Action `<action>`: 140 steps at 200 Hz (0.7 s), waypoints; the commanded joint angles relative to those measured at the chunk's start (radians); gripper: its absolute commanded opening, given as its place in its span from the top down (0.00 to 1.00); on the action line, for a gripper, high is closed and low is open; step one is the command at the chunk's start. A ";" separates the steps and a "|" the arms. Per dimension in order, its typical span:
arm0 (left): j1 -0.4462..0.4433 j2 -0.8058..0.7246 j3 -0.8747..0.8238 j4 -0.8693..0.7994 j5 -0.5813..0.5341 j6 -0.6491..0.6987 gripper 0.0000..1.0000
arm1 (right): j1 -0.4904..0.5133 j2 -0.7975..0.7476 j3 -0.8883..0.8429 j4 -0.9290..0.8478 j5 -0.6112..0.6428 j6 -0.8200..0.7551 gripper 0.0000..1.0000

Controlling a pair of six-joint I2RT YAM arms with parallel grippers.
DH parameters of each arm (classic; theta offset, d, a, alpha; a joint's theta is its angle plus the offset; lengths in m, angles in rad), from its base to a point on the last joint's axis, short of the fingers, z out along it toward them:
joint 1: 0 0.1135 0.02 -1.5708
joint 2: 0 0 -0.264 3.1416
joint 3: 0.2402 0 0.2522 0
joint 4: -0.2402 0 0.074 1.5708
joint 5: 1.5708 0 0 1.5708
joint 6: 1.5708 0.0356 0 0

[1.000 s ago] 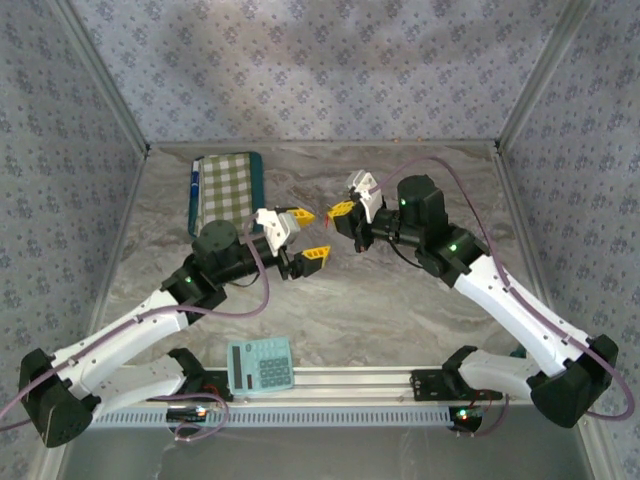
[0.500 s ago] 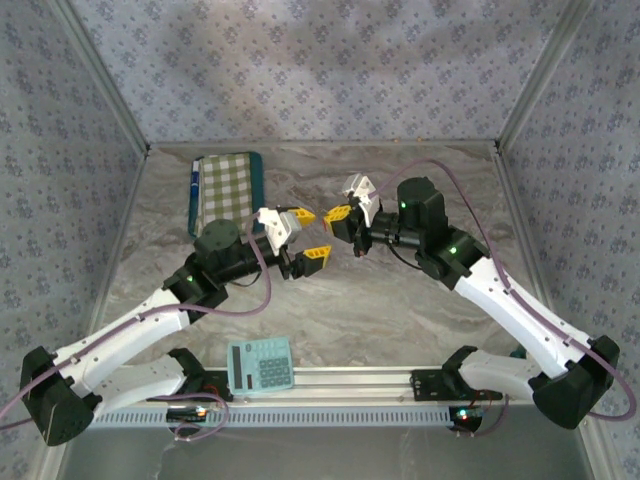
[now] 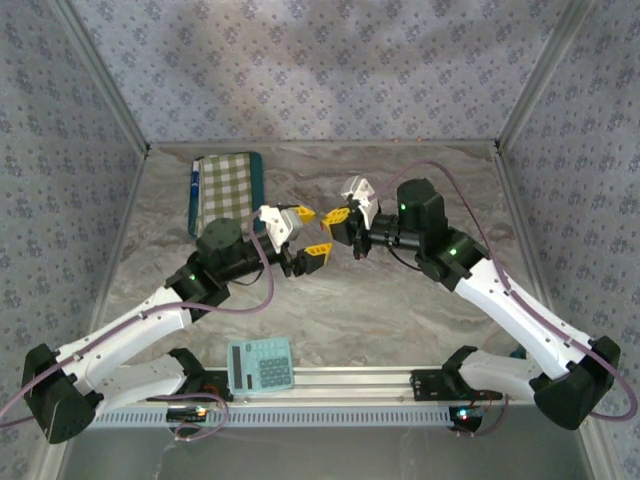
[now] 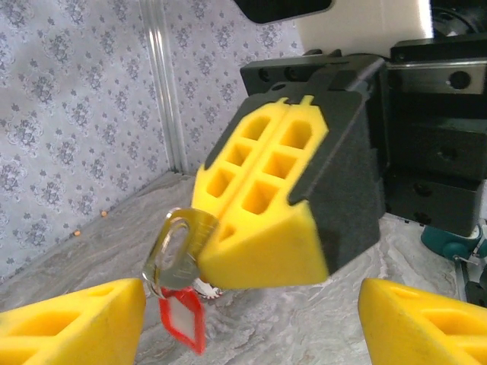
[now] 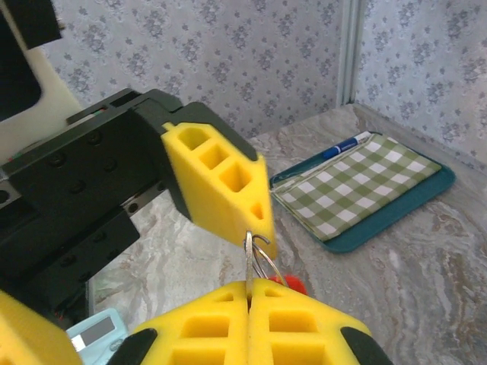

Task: Remove the keys from the keyring

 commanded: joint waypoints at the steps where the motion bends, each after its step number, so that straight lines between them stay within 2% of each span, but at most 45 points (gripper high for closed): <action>1: 0.007 -0.006 0.018 0.042 -0.018 -0.015 0.26 | 0.009 -0.026 -0.010 0.009 -0.024 -0.011 1.00; 32: 0.010 -0.002 0.027 0.028 -0.003 -0.013 0.27 | 0.010 -0.023 -0.006 0.010 -0.005 -0.006 1.00; 93: 0.007 0.005 0.048 0.038 0.107 -0.032 0.35 | 0.007 -0.027 -0.019 0.044 0.068 0.011 1.00; 140: -0.001 0.011 0.057 0.036 0.134 -0.033 0.37 | 0.007 -0.035 -0.028 0.066 0.120 0.022 1.00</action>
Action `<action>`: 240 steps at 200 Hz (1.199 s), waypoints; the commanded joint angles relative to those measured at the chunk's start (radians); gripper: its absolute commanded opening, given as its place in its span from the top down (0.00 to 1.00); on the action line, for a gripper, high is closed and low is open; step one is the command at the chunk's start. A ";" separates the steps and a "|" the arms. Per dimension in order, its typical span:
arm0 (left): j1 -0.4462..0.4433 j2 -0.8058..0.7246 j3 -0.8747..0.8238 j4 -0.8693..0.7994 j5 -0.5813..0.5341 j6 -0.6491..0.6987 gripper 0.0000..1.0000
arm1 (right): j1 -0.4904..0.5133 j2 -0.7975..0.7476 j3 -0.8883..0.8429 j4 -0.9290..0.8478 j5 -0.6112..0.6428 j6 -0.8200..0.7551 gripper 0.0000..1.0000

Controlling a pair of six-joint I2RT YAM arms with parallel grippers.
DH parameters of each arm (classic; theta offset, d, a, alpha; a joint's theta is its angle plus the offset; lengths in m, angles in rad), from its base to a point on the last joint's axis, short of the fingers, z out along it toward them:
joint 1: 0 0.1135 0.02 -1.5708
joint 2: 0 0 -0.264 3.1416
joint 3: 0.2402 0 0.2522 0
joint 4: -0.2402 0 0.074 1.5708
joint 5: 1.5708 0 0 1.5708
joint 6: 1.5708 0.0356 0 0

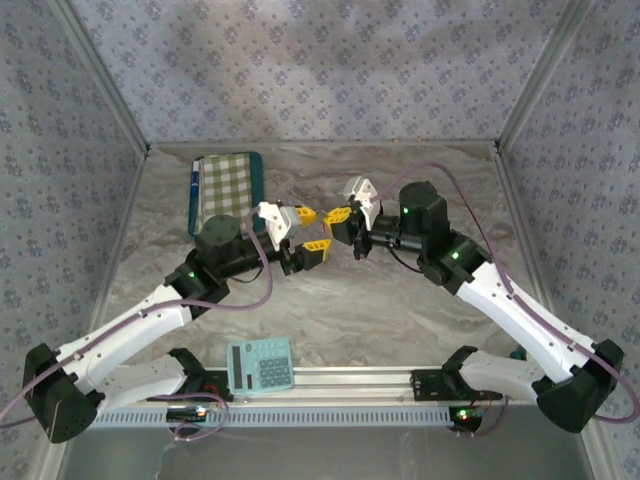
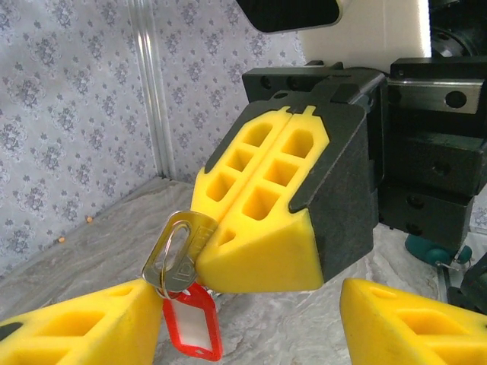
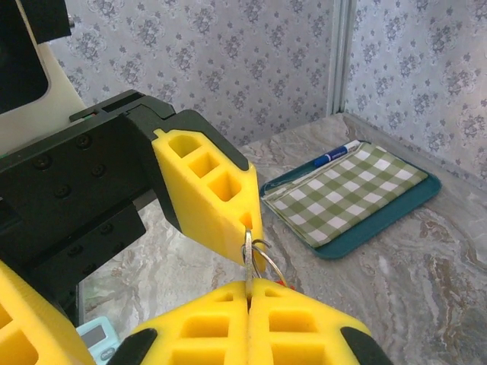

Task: Remove the keys from the keyring

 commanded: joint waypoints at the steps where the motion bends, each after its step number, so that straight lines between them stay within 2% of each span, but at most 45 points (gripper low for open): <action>1: -0.012 0.001 0.037 0.034 0.077 -0.006 0.37 | 0.001 -0.013 -0.012 0.040 0.071 0.019 1.00; 83: -0.029 0.009 0.048 0.027 0.077 -0.010 0.41 | 0.003 -0.018 -0.017 0.042 0.139 0.019 1.00; 135: -0.038 0.019 0.059 0.026 0.077 -0.009 0.41 | 0.004 -0.026 -0.021 0.039 0.140 0.007 1.00; 187: -0.043 0.022 0.061 0.013 0.059 -0.004 0.38 | -0.002 -0.038 -0.031 0.034 0.074 -0.027 1.00; 219: -0.042 -0.010 0.033 0.004 -0.009 0.006 0.30 | -0.032 -0.076 -0.065 0.054 0.019 -0.089 1.00; 240: -0.026 -0.033 0.024 -0.018 -0.029 0.006 0.28 | -0.064 -0.095 -0.069 0.055 -0.051 -0.123 1.00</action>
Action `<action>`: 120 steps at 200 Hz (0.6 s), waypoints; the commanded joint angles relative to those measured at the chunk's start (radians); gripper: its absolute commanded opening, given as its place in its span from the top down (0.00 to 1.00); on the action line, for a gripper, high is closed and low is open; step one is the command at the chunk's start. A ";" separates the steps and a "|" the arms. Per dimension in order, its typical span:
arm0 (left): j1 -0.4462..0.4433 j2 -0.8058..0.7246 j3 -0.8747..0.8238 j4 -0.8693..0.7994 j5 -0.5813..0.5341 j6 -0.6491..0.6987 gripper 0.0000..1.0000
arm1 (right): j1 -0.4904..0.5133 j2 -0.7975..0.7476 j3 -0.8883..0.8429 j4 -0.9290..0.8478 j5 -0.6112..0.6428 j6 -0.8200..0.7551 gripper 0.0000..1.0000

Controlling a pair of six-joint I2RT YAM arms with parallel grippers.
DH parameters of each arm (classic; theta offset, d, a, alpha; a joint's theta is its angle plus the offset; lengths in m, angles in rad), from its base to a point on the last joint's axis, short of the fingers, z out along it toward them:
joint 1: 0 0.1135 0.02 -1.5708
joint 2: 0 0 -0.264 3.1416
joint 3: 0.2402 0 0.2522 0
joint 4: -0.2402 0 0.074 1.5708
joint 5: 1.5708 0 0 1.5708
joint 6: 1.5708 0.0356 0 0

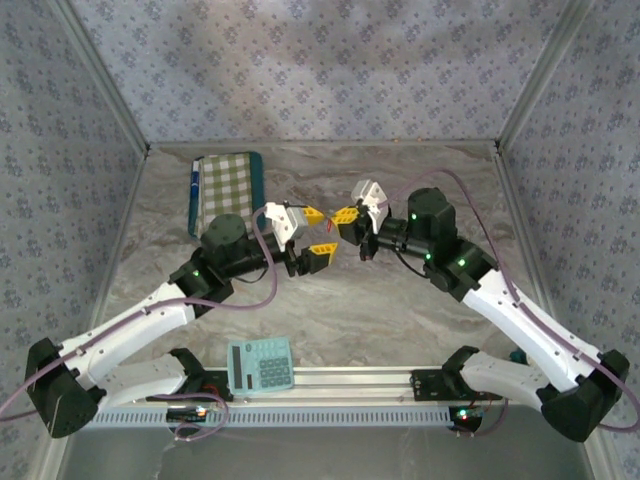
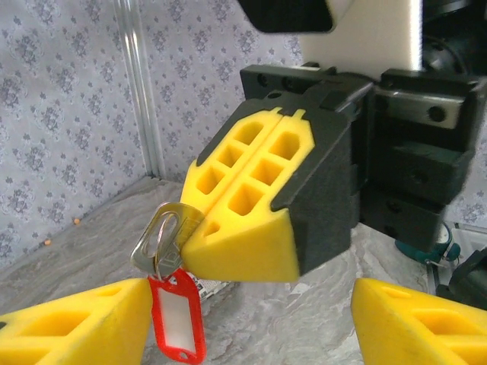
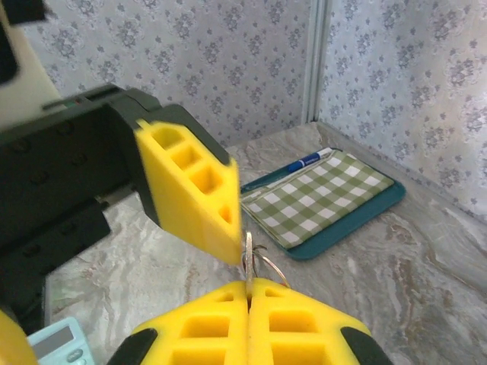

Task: Remove the keys from the keyring

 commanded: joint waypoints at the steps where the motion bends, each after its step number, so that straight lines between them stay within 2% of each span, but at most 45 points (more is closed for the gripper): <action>1: 0.004 -0.051 0.001 -0.005 -0.020 0.004 0.28 | -0.035 -0.032 -0.008 0.029 -0.084 -0.069 1.00; 27: 0.039 -0.086 -0.004 -0.034 -0.021 -0.007 0.26 | -0.082 -0.048 -0.013 0.014 -0.202 -0.120 1.00; 48: 0.102 -0.104 0.021 -0.063 0.022 -0.072 0.22 | -0.140 -0.047 -0.016 0.008 -0.381 -0.145 1.00; 75: 0.258 -0.067 0.072 -0.037 0.254 -0.246 0.21 | -0.202 -0.008 0.029 -0.062 -0.564 -0.186 1.00; 91: 0.333 -0.008 0.119 -0.011 0.388 -0.355 0.21 | -0.253 0.036 0.061 -0.053 -0.732 -0.158 1.00; 120: 0.382 0.106 0.201 0.077 0.558 -0.514 0.29 | -0.265 0.136 0.149 -0.054 -0.899 -0.135 1.00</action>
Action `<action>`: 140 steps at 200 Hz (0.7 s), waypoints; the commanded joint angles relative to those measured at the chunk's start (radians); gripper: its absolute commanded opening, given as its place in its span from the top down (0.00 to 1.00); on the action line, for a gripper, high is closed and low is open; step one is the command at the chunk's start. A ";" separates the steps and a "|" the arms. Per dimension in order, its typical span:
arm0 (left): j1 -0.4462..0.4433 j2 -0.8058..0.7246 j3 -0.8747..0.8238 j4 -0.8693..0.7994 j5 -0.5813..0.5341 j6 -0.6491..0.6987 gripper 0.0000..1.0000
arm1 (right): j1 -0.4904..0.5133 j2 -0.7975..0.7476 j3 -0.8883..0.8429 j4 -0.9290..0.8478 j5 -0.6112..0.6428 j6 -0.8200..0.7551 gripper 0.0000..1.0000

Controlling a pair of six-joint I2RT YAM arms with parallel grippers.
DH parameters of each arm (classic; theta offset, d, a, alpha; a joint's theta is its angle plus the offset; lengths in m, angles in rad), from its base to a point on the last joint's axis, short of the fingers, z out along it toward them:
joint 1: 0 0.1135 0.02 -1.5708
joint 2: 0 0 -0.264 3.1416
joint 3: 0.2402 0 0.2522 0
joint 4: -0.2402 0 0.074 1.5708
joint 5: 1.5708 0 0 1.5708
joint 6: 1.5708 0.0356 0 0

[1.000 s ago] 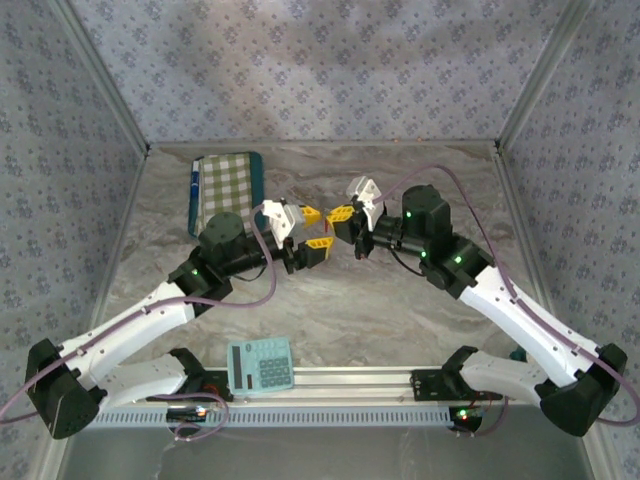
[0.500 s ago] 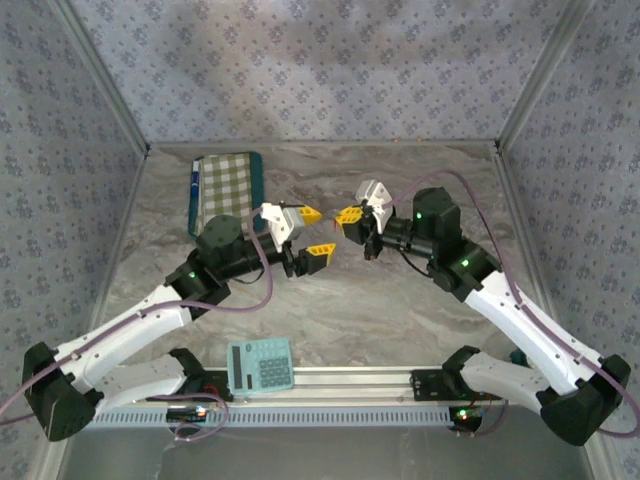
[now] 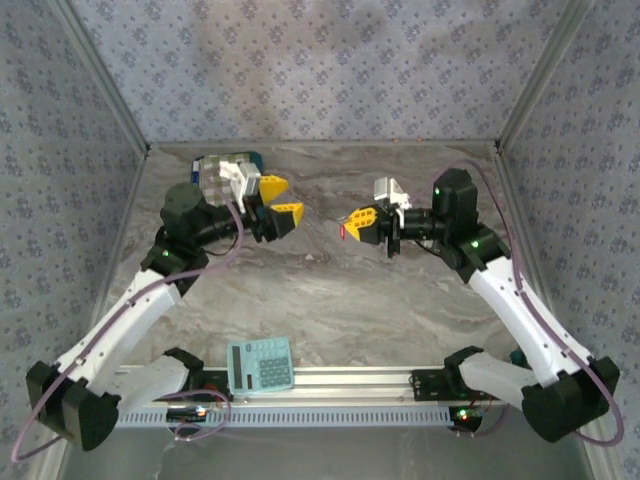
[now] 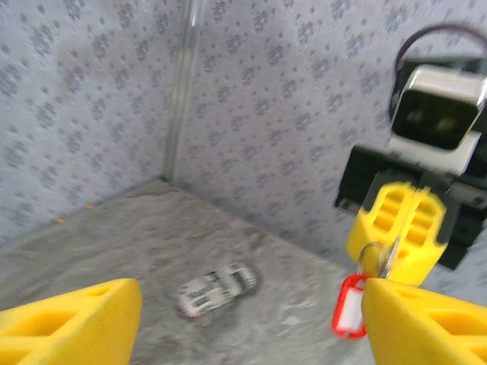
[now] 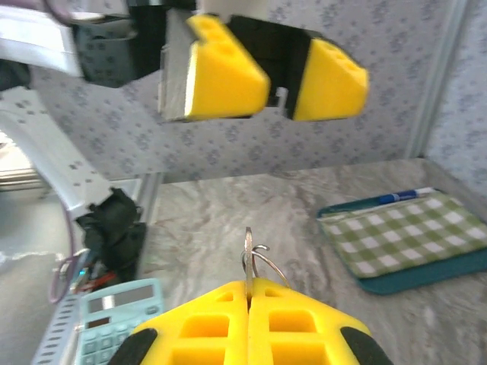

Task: Remove the keys from the keyring

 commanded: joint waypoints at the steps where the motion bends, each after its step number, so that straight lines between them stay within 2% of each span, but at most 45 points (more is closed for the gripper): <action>1: 0.020 0.066 0.073 0.098 0.226 -0.193 0.29 | -0.004 0.060 0.090 -0.015 -0.248 0.007 1.00; 23: 0.020 0.119 0.115 0.176 0.321 -0.289 0.38 | 0.009 0.100 0.159 -0.025 -0.317 0.007 1.00; 40: 0.019 0.157 0.133 0.263 0.376 -0.376 0.42 | 0.025 0.117 0.193 -0.036 -0.362 -0.001 1.00; 66: 0.008 0.209 0.160 0.412 0.442 -0.533 0.33 | 0.048 0.138 0.245 -0.086 -0.417 -0.037 1.00; 89: -0.022 0.227 0.195 0.417 0.476 -0.556 0.25 | 0.053 0.163 0.281 -0.132 -0.437 -0.067 1.00; 117: -0.075 0.251 0.237 0.380 0.526 -0.557 0.23 | 0.055 0.187 0.300 -0.130 -0.440 -0.069 1.00; 140: -0.095 0.258 0.248 0.357 0.553 -0.558 0.26 | 0.056 0.202 0.314 -0.130 -0.440 -0.070 1.00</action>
